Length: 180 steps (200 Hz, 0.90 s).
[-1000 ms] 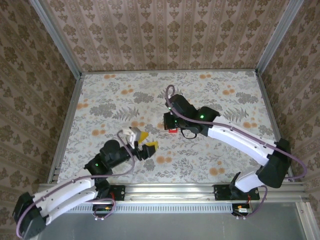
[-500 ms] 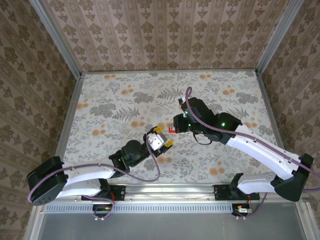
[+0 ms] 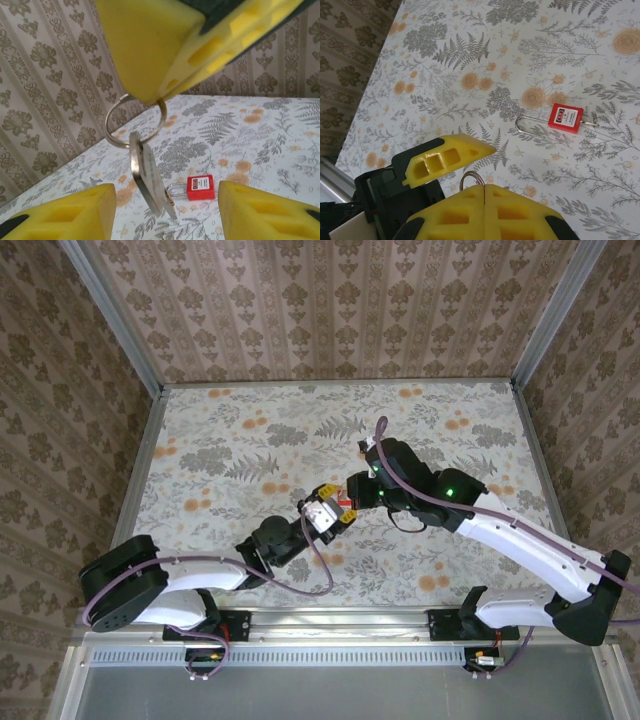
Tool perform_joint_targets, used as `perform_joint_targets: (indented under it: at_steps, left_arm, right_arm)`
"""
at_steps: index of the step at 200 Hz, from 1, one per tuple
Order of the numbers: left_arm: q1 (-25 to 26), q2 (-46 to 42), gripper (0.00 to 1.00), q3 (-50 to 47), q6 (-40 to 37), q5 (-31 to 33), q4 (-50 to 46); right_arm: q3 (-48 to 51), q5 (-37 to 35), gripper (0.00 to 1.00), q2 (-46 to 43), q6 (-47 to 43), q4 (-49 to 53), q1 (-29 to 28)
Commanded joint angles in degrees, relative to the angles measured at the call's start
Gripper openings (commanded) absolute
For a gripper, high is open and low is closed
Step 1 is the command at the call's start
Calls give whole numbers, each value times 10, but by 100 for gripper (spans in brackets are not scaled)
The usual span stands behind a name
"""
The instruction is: Unlock with the key
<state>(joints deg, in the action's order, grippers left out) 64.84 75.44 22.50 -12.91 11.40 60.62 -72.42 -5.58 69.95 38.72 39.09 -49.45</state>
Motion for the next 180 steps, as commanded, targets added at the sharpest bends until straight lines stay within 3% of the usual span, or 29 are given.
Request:
perform_joint_targets:
  at_steps: [1,75,117,180]
  left_arm:
    - [-1,11,54,23,7,-2,60]
    - [-1,16,32,18,18,6,68]
    - [-1,2,24,22,12,-6,42]
    - [-1,-21,4,27,9,-11,0]
  right_arm:
    - [10,11,1,-18,15,-11,-3]
    - [16,0,0,-36,21,-9,-3]
    - [23,2,0,-39,24,-13,-3]
    - [30,-10,0,-50,24,-13,0]
